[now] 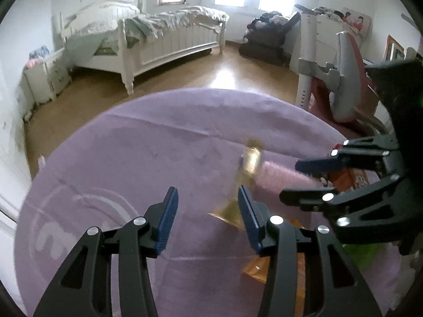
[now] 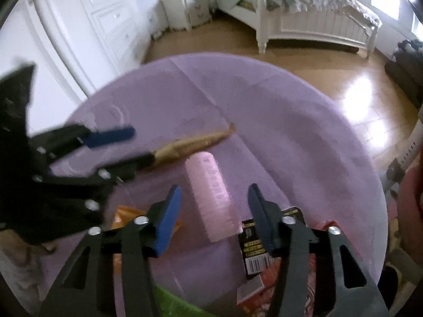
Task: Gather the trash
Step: 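Grasp the gold wrapper with the left tool while the right tool grasps the pink hair roller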
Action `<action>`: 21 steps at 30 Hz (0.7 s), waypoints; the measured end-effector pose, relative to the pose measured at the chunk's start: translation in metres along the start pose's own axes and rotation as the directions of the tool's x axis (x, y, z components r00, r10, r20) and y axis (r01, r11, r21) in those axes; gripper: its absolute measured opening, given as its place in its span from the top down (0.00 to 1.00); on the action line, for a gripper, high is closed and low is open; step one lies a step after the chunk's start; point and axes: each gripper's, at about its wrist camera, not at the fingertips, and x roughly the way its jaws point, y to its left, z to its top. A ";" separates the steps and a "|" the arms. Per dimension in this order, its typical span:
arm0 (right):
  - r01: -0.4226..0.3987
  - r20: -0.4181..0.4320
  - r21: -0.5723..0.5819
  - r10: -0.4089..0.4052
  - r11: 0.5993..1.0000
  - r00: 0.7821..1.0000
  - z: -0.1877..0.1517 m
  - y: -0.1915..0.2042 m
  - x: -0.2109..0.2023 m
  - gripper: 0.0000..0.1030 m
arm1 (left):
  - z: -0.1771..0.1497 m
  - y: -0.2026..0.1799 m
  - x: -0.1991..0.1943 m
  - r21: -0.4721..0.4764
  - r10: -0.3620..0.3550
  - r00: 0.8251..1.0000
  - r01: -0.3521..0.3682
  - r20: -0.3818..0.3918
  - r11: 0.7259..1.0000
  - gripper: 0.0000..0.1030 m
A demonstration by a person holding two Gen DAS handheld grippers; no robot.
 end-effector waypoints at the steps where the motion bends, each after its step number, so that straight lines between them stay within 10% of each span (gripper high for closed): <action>1: 0.003 -0.010 -0.005 -0.003 1.000 1.000 -0.003 0.001 0.005 0.62 | 0.001 0.000 0.001 0.009 0.004 1.000 -0.004 0.002 1.000 0.42; 15: -0.089 0.251 0.228 0.029 0.970 0.968 -0.046 -0.034 -0.077 0.71 | 0.006 -0.038 0.025 0.079 -0.139 0.987 0.146 -0.084 0.986 0.40; 17: -0.119 0.293 0.254 0.040 0.960 0.955 -0.061 -0.038 -0.094 0.71 | 0.006 -0.039 0.031 0.059 -0.135 0.987 0.141 -0.092 0.988 0.51; 19: -0.133 0.308 0.267 0.046 0.954 0.950 -0.075 -0.039 -0.106 0.71 | 0.009 -0.037 0.034 0.039 -0.093 0.991 0.097 -0.092 0.995 0.85; 21: -0.142 0.317 0.270 0.051 0.952 0.947 -0.085 -0.041 -0.115 0.71 | 0.012 -0.024 0.033 -0.070 -0.111 0.989 0.104 -0.102 0.992 0.89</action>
